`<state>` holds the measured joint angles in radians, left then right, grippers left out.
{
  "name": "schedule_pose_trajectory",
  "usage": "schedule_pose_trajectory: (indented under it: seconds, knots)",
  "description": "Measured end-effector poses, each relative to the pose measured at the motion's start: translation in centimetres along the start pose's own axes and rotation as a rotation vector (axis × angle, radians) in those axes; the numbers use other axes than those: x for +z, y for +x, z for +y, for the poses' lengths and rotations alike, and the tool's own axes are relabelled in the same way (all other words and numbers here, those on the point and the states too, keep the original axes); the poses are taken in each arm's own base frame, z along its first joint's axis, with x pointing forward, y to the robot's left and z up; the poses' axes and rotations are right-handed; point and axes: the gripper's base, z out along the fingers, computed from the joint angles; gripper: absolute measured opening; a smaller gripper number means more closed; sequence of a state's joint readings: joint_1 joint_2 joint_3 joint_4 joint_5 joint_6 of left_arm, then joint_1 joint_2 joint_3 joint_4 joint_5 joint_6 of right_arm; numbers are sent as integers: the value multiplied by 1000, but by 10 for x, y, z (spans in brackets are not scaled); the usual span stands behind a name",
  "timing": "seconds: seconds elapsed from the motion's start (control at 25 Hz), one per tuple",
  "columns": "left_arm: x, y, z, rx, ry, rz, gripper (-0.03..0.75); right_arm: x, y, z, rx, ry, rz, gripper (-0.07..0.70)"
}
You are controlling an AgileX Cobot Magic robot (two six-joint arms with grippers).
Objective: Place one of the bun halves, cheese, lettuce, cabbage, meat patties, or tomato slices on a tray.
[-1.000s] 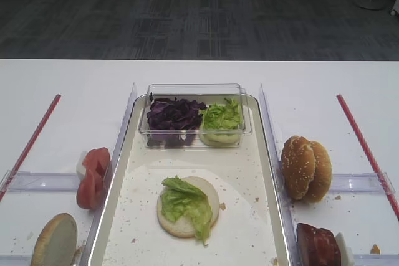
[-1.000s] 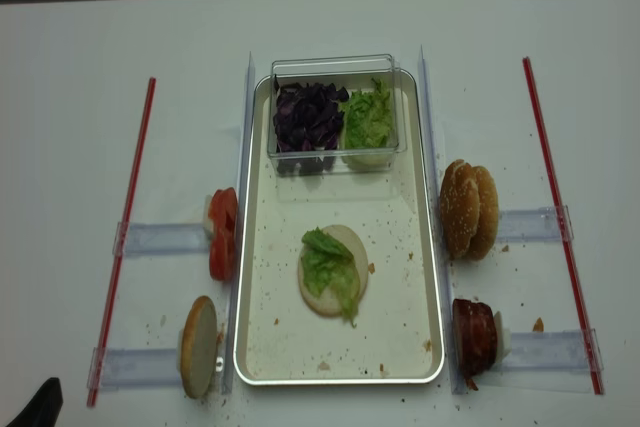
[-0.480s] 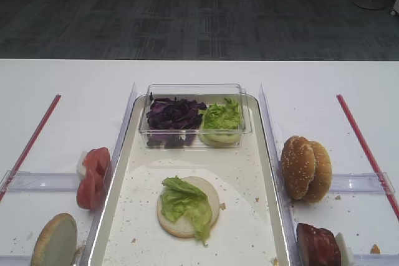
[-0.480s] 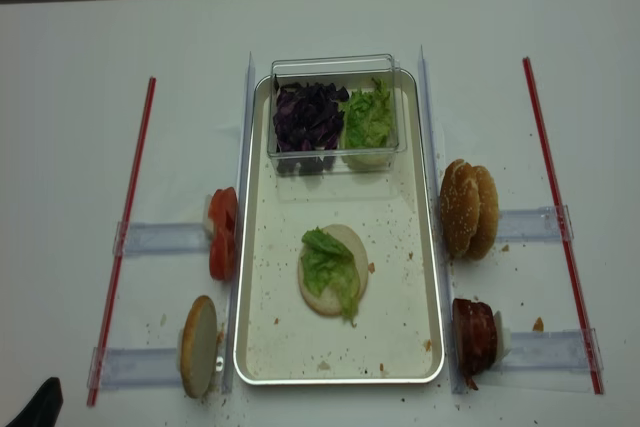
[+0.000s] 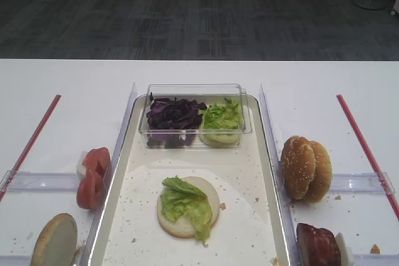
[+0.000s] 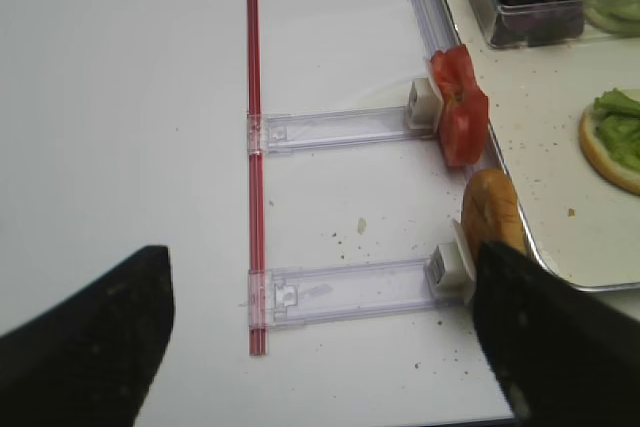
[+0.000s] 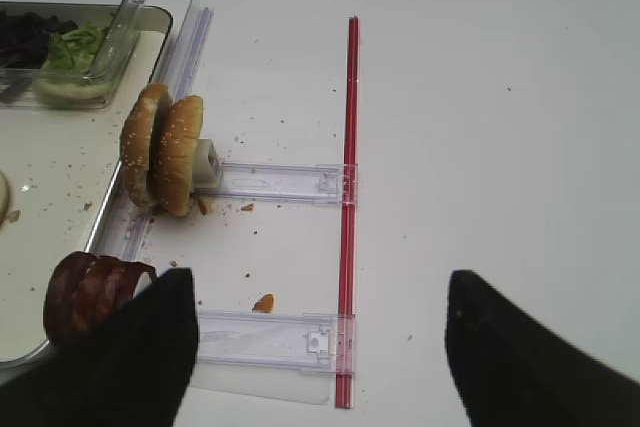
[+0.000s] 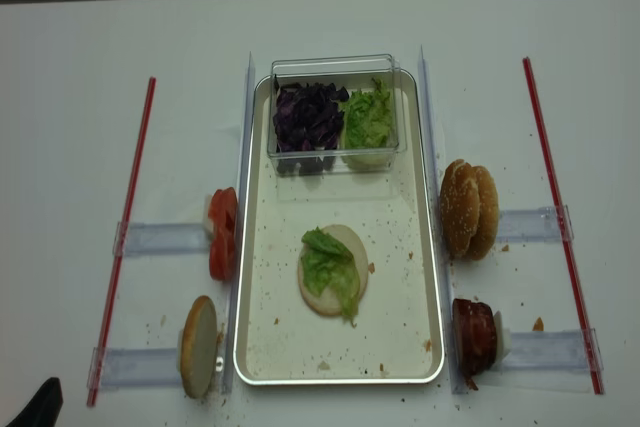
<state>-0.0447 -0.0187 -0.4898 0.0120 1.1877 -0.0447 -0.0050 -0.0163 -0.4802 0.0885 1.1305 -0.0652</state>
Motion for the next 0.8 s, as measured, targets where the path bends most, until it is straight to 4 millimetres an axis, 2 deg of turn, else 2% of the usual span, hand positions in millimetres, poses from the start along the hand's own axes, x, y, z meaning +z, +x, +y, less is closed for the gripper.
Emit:
schedule_pose_trajectory:
  seconds: [0.8]
  knots:
    - [0,0,0,0,0,0,564,0,0,0,0,0,0,542]
